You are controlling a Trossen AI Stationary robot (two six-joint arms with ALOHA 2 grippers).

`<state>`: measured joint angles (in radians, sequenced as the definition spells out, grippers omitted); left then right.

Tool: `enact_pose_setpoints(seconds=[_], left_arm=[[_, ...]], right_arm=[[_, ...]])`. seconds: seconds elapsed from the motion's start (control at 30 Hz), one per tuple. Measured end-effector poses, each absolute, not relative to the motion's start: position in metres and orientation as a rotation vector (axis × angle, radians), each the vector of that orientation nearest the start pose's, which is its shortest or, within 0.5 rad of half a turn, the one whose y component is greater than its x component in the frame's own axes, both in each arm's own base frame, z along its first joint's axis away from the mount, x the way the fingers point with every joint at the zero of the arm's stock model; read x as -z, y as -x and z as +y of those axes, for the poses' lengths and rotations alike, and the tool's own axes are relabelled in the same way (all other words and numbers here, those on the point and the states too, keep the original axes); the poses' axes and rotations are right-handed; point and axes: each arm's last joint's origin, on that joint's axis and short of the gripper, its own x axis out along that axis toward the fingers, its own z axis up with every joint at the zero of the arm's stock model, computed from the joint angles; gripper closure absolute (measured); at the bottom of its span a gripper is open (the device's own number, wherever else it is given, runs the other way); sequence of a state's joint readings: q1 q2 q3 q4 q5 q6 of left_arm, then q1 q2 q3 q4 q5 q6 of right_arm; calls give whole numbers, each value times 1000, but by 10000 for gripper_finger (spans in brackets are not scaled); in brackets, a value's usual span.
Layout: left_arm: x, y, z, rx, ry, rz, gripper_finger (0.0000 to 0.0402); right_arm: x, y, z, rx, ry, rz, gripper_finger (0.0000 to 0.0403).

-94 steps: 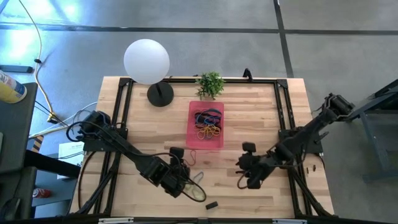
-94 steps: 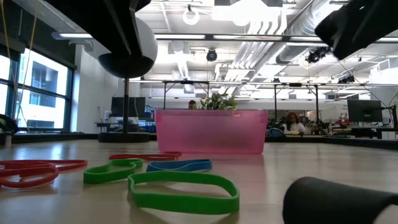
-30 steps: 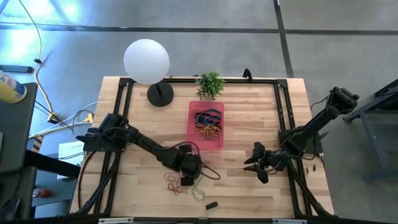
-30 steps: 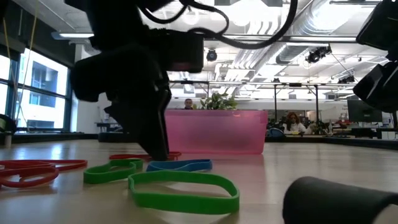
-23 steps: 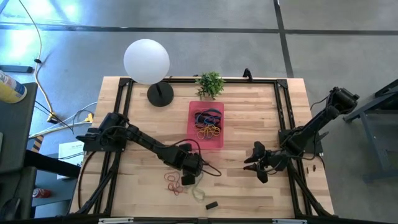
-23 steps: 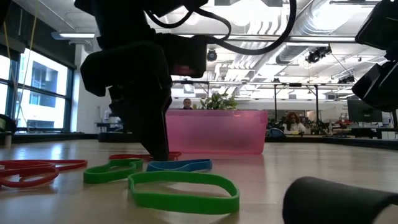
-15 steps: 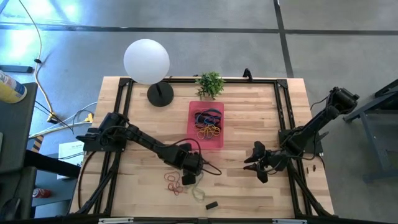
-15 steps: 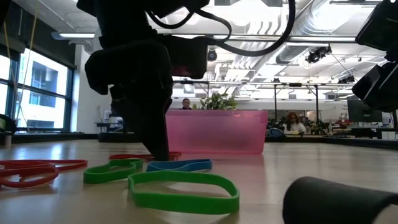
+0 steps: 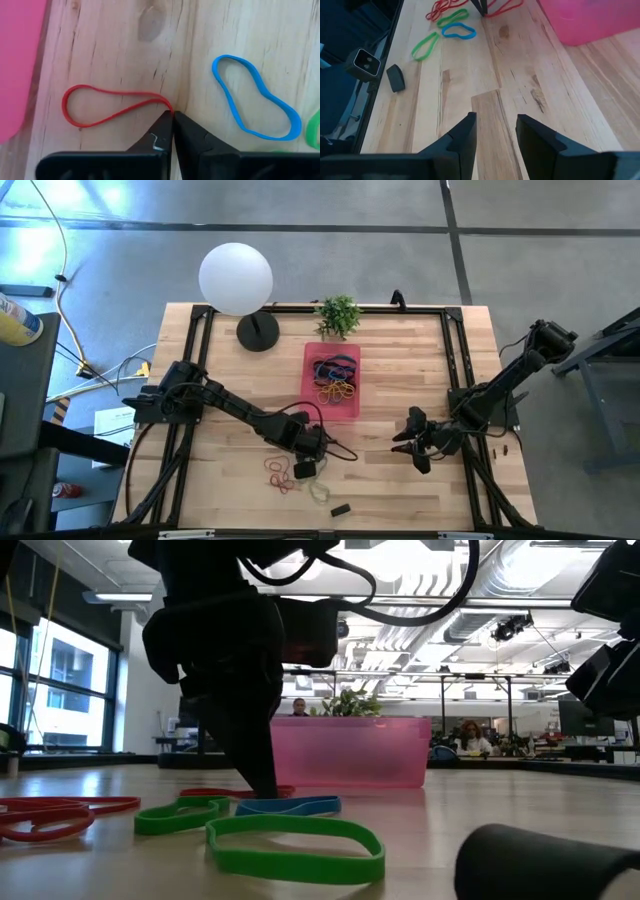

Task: Pick and place rubber bands into bin
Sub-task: Put the red rubber band into the red bin

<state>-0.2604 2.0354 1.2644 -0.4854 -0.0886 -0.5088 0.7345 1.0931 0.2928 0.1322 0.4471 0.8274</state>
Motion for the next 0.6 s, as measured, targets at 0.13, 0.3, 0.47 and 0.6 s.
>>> enact_pose_setpoints(seconds=[0.13,0.3,0.47,0.6], left_arm=[[-120,-373,-97,-170,229,1237,395],[-127,-377,-98,-164,223,1229,399],[-141,-385,-102,-121,189,1254,401],[-152,-390,-105,-99,163,1245,401]], right_arm=[[-146,-146,115,-29,-428,622,274],[-145,-146,115,-25,-425,625,274],[-144,-145,114,-6,-408,634,274],[-143,-145,113,-1,-400,644,274]])
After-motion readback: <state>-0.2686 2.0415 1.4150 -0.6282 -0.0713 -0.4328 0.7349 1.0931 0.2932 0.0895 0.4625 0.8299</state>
